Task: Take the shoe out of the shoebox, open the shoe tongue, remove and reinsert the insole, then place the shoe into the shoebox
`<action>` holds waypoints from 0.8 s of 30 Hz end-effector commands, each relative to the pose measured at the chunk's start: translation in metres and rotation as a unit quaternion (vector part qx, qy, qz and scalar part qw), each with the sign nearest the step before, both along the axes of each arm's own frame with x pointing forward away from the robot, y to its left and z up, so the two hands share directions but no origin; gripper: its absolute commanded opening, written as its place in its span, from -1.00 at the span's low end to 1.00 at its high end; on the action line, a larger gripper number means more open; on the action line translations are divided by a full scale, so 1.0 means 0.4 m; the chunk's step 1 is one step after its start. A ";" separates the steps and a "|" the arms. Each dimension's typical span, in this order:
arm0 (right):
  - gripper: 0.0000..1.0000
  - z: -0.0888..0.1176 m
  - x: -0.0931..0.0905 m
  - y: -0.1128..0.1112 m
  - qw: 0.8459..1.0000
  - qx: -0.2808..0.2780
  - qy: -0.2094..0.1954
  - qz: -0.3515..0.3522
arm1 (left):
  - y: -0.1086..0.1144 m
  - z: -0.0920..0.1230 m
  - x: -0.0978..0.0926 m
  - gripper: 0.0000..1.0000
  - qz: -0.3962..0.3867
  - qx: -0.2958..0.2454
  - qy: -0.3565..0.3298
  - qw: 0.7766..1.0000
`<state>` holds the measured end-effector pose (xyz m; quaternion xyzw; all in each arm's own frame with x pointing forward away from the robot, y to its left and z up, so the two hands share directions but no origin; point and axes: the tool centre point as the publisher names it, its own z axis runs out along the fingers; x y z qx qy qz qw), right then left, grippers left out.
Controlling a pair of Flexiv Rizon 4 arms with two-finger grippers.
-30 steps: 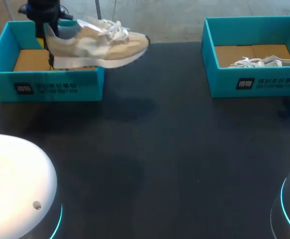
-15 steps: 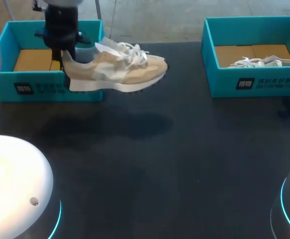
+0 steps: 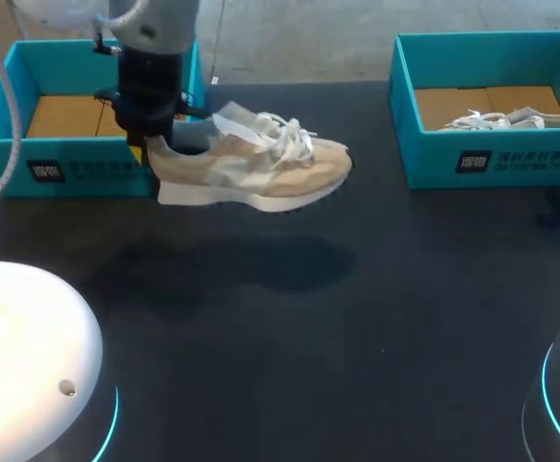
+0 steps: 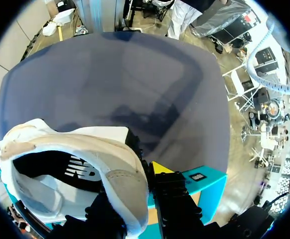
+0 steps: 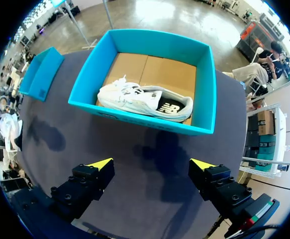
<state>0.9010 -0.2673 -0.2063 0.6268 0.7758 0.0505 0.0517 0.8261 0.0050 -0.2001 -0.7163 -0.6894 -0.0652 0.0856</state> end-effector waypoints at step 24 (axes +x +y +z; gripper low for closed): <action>1.00 0.000 0.001 -0.001 1.000 0.001 0.000 0.000 | -0.071 -0.186 -0.054 -1.00 0.021 -0.010 -0.022 0.999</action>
